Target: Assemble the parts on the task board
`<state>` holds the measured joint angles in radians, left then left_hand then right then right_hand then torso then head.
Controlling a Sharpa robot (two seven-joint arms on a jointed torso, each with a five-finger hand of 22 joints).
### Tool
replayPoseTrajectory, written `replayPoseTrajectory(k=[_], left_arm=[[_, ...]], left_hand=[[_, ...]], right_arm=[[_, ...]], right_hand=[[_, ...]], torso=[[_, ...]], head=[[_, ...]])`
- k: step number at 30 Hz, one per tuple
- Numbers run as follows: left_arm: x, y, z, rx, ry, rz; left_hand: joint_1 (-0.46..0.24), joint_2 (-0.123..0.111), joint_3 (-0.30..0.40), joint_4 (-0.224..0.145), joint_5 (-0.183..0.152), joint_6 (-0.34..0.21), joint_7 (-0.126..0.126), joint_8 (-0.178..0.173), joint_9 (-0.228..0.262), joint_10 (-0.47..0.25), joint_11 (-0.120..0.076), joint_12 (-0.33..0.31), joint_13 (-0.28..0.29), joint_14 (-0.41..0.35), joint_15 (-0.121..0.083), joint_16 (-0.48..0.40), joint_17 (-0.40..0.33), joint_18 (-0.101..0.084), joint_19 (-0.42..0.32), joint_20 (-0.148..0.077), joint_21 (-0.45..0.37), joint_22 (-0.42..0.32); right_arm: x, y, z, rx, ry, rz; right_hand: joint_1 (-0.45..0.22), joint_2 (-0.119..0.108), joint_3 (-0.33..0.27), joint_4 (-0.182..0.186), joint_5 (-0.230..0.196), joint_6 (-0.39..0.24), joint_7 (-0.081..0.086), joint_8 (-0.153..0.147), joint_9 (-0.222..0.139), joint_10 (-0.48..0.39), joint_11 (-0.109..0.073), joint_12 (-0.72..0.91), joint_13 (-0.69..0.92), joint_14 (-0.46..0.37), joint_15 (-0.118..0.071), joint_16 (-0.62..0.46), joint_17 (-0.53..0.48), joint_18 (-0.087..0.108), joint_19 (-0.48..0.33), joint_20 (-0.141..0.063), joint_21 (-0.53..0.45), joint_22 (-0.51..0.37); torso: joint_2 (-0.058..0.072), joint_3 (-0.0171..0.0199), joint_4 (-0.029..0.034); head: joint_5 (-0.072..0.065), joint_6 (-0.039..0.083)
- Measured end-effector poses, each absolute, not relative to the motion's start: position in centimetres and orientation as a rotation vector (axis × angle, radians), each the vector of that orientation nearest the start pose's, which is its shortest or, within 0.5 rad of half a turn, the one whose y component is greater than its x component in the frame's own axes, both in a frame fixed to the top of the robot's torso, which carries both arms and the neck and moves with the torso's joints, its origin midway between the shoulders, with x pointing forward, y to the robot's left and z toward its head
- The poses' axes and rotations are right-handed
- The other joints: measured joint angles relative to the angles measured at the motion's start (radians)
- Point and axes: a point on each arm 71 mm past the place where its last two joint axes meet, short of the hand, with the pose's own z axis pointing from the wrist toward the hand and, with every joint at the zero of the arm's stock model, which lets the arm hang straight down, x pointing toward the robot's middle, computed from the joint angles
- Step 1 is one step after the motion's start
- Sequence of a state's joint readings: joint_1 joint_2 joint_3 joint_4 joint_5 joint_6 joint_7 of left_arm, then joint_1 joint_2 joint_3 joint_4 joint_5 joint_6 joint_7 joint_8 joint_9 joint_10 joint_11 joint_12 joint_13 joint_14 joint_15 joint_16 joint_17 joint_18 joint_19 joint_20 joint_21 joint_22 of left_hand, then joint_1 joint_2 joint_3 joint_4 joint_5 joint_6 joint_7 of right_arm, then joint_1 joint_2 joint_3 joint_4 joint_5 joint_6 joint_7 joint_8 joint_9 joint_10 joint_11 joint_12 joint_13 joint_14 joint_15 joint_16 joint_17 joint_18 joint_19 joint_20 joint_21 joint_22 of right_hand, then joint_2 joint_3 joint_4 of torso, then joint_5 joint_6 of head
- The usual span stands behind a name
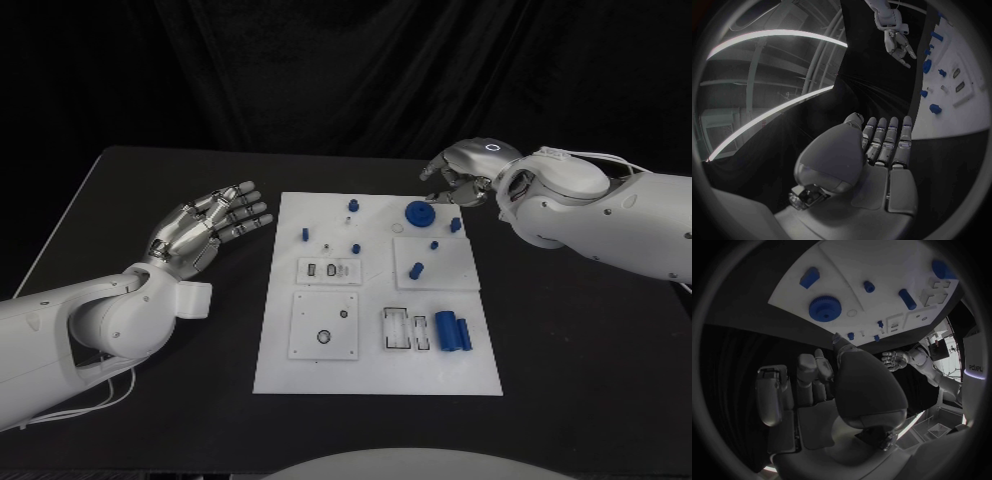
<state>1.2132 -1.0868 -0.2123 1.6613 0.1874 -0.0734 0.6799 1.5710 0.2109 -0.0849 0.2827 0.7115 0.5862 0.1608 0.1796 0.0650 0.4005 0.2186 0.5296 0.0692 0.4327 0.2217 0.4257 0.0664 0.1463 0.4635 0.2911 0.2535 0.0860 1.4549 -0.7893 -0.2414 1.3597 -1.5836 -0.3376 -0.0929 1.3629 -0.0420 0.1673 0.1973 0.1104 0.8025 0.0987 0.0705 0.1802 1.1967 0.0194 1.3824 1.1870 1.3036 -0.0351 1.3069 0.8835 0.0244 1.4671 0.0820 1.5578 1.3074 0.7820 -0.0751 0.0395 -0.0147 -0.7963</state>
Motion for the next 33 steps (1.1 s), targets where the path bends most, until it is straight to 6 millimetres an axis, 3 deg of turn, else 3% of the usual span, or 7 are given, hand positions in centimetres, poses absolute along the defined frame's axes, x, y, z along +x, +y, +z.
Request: replayPoseTrajectory(k=[1, 2, 4, 7, 14, 18, 33], left_arm=[[43.2, 28.5, -20.4, -1.24, 1.242, -1.756], [43.2, 28.5, -20.4, -1.24, 1.242, -1.756], [43.2, 28.5, -20.4, -1.24, 1.242, -1.757], [43.2, 28.5, -20.4, -1.24, 1.242, -1.758], [43.2, 28.5, -20.4, -1.239, 1.242, -1.759], [43.3, 28.5, -20.4, -1.239, 1.242, -1.759], [43.5, 28.4, -20.5, -1.237, 1.244, -1.766]], left_hand=[[0.0, 0.0, 0.0, 0.0, 0.0, 0.0, 0.0, 0.0, 0.0, 0.0, 0.0, 0.0, 0.0, 0.0, 0.0, 0.0, 0.0, 0.0, 0.0, 0.0, 0.0, 0.0], [0.0, 0.0, 0.0, 0.0, 0.0, 0.0, 0.0, 0.0, 0.0, 0.0, 0.0, 0.0, 0.0, 0.0, 0.0, 0.0, 0.0, 0.0, 0.0, 0.0, 0.0, 0.0], [0.0, 0.0, 0.0, 0.0, 0.0, 0.0, 0.0, 0.0, 0.0, 0.0, 0.0, 0.0, 0.0, 0.0, 0.0, 0.0, 0.0, 0.0, 0.0, 0.0, 0.0, 0.0], [0.0, 0.0, 0.007, 0.001, 0.0, 0.0, 0.0, 0.0, 0.0, 0.0, 0.0, 0.0, 0.0, 0.0, 0.0, 0.0, 0.0, 0.0, 0.0, 0.0, 0.0, 0.0], [0.0, 0.0, 0.007, 0.001, 0.0, 0.0, 0.0, 0.0, 0.0, 0.0, 0.0, 0.0, 0.0, 0.0, 0.0, 0.0, 0.0, 0.0, 0.0, 0.0, 0.0, -0.001], [0.0, 0.0, 0.007, 0.001, 0.0, 0.0, 0.0, 0.0, 0.0, 0.0, 0.0, 0.0, 0.0, 0.0, 0.0, 0.0, 0.0, 0.0, 0.0, 0.0, 0.0, -0.001], [0.0, 0.0, 0.013, 0.001, 0.0, 0.0, 0.0, 0.0, 0.0, 0.0, 0.0, 0.0, 0.0, -0.004, 0.004, 0.004, 0.0, 0.0, 0.0, 0.0, 0.0, -0.001]], right_arm=[[53.3, -22.6, -13.3, -0.38, 1.539, 0.38], [53.4, -22.6, -13.4, -0.378, 1.545, 0.375], [53.5, -22.7, -13.7, -0.375, 1.562, 0.364], [53.7, -22.7, -14.3, -0.374, 1.588, 0.35], [53.8, -22.6, -15.3, -0.374, 1.635, 0.329], [54.0, -22.5, -15.7, -0.377, 1.653, 0.321], [54.2, -21.9, -16.4, -0.383, 1.691, 0.304]], right_hand=[[-0.012, 0.0, -0.003, 0.003, -0.003, 0.004, 0.004, 0.0, 0.0, 0.046, -0.001, 0.03, 0.052, 0.02, -0.001, 0.024, 0.056, -0.002, 0.0, 0.0, 0.008, 0.0], [-0.017, 0.004, -0.009, 0.005, -0.003, 0.009, 0.002, 0.0, 0.0, 0.085, -0.001, 0.054, 0.092, 0.038, -0.001, 0.046, 0.106, -0.017, 0.0, 0.0, 0.01, 0.0], [-0.02, 0.001, -0.016, 0.006, -0.003, 0.01, 0.003, 0.0, 0.0, 0.158, 0.0, 0.096, 0.118, 0.077, -0.001, 0.09, 0.214, -0.017, 0.0, 0.0, 0.011, 0.0], [-0.023, 0.004, -0.018, 0.004, -0.003, 0.012, 0.005, 0.0, -0.001, 0.184, 0.0, 0.109, 0.121, 0.087, -0.001, 0.104, 0.257, -0.017, 0.0, 0.0, 0.011, 0.0], [-0.03, 0.012, -0.024, 0.009, -0.003, 0.021, 0.007, 0.0, -0.001, 0.204, 0.002, 0.118, 0.121, 0.094, -0.001, 0.111, 0.279, -0.017, 0.0, 0.0, 0.011, 0.0], [-0.039, 0.004, -0.031, 0.011, -0.014, 0.021, 0.007, 0.0, -0.001, 0.203, 0.002, 0.118, 0.121, 0.093, 0.0, 0.111, 0.266, -0.017, 0.0, 0.0, 0.011, 0.0], [-0.05, 0.008, -0.041, 0.015, -0.03, 0.026, 0.011, 0.0, -0.001, 0.189, 0.006, 0.118, 0.121, 0.084, 0.003, 0.098, 0.281, -0.017, 0.0, 0.0, 0.011, 0.0]], torso=[[0.0, 0.0004, 0.0], [0.0, 0.0006, 0.0001], [0.0, 0.0007, 0.0003], [0.0, 0.0009, 0.001], [0.0, 0.0007, 0.0017], [0.0, -0.0002, 0.0023], [0.0, -0.0002, 0.0024]], head=[[-0.001, 0.0], [-0.001, 0.0], [-0.001, -0.002], [-0.001, -0.003], [0.001, -0.003], [-0.001, -0.002], [-0.003, -0.003]])
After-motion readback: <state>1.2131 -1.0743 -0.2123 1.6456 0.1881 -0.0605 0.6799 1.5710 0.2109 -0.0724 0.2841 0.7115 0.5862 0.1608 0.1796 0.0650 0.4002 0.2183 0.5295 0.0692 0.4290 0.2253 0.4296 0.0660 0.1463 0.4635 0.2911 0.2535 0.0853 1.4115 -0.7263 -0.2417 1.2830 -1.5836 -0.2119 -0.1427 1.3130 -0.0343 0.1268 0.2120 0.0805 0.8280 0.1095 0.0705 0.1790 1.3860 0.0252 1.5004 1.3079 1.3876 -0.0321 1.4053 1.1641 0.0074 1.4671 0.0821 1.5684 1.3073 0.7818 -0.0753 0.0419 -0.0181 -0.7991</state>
